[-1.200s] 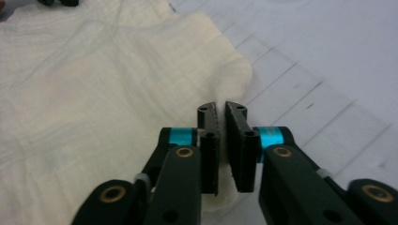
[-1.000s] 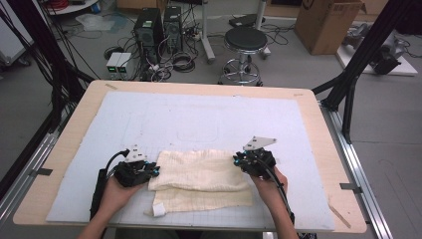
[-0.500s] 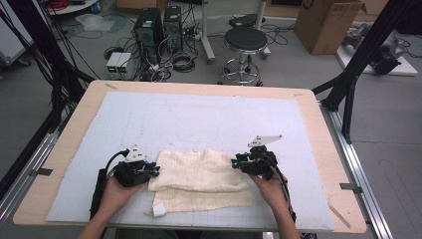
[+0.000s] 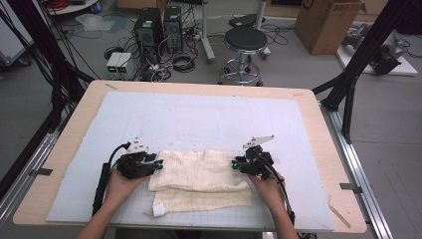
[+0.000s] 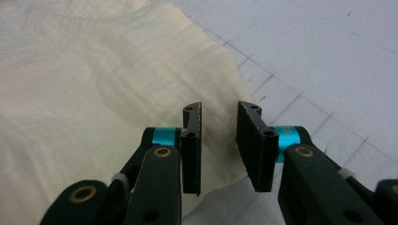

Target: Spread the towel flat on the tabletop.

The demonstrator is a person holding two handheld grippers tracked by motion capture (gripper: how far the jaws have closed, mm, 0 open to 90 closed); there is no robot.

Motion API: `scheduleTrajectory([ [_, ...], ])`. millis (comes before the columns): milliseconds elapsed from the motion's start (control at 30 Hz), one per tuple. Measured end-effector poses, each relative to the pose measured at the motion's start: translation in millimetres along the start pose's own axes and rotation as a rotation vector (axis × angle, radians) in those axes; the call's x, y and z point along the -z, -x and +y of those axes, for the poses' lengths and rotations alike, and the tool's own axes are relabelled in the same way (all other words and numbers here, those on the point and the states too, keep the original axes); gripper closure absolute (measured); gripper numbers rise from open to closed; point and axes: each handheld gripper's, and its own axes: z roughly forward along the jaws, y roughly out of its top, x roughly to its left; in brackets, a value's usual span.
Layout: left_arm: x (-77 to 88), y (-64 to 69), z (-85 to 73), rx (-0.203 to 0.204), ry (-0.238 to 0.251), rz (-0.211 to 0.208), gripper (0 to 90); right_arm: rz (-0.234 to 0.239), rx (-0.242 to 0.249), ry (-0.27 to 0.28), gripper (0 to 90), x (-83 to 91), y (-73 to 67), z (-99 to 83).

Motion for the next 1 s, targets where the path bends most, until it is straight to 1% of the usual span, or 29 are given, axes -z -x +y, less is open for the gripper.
scheduleTrajectory([
  [33,-2.6,-0.2,1.1,-0.012,-0.023,0.010,60.0,-0.001,-0.001,-0.005,73.9,0.1,-0.6,0.0],
  [67,-4.4,0.1,2.0,-0.020,-0.028,0.015,59.9,-0.004,-0.002,-0.007,74.7,0.1,-1.5,-0.1],
  [100,-5.1,0.5,3.3,-0.024,-0.025,0.006,60.1,-0.005,0.011,-0.012,76.4,-0.3,-1.6,-0.1],
  [133,-6.4,1.6,4.6,-0.031,-0.029,0.006,63.3,-0.011,0.015,-0.015,77.7,-0.4,-3.2,-0.4],
  [167,-7.5,2.7,5.8,-0.049,-0.034,0.015,64.4,-0.012,0.028,-0.015,79.6,-0.5,-3.6,-0.5],
  [200,-8.5,3.8,6.5,-0.054,-0.031,0.013,66.0,-0.007,0.028,-0.014,82.2,-0.7,-3.6,-0.7],
  [267,-10.2,5.1,7.0,-0.058,-0.025,-0.002,73.2,0.013,0.021,-0.013,86.3,-1.2,-2.3,-0.9],
  [300,-10.8,5.4,7.0,-0.056,-0.022,-0.003,76.8,0.021,0.018,-0.015,87.6,-1.2,-2.1,-0.8],
  [400,-11.1,1.8,8.2,-0.038,-0.031,-0.036,84.4,0.029,0.027,-0.013,88.5,-1.6,-1.0,0.3],
  [433,-11.1,0.3,8.7,-0.038,-0.033,-0.040,85.2,0.031,0.030,-0.009,88.6,-1.3,-1.1,0.9],
  [467,-11.3,0.2,9.3,-0.035,-0.031,-0.038,85.7,0.034,0.034,-0.003,88.6,-0.8,-2.1,2.0],
  [500,-10.9,0.2,9.9,-0.046,-0.032,-0.020,86.0,0.033,0.040,0.005,88.7,0.0,-3.4,3.7],
  [533,-11.1,-0.5,10.6,-0.051,-0.034,-0.010,86.1,0.031,0.050,0.017,88.7,0.9,-3.9,5.8],
  [567,-11.6,-2.2,11.4,-0.043,-0.035,-0.007,86.3,0.024,0.057,0.024,88.8,1.8,-3.5,8.3],
  [633,-12.8,-7.0,14.0,-0.018,-0.025,-0.003,86.4,0.024,0.053,0.044,88.9,3.1,-1.0,12.6],
  [700,-14.2,-11.9,21.1,-0.008,-0.032,0.007,86.4,0.023,0.048,0.061,88.9,2.8,4.5,17.0],
  [733,-14.6,-14.1,25.7,0.005,-0.017,0.014,86.4,0.023,0.039,0.061,89.0,2.7,7.1,19.5],
  [767,-14.1,-17.8,31.0,0.022,-0.005,0.009,86.5,0.015,0.030,0.068,89.0,2.4,9.6,22.3],
  [800,-14.6,-19.8,35.4,0.033,-0.002,0.012,86.4,0.005,0.032,0.077,89.0,2.2,12.2,25.3],
  [833,-14.7,-23.4,42.9,0.035,0.005,0.026,86.4,0.003,0.030,0.080,89.0,2.1,13.9,28.0],
  [867,-15.1,-25.8,47.9,0.040,0.002,0.033,86.5,-0.007,0.029,0.081,89.0,2.1,17.1,33.2],
  [900,-15.9,-29.8,56.0,0.041,0.012,0.042,86.5,-0.014,0.026,0.084,89.0,2.2,18.9,36.3],
  [967,-17.9,-35.5,68.0,0.035,0.016,0.065,86.5,-0.030,0.015,0.099,89.0,3.1,25.4,46.0],
  [1000,-20.4,-39.6,76.7,0.029,0.016,0.076,86.5,-0.038,0.019,0.103,89.0,3.3,27.7,49.3],
])
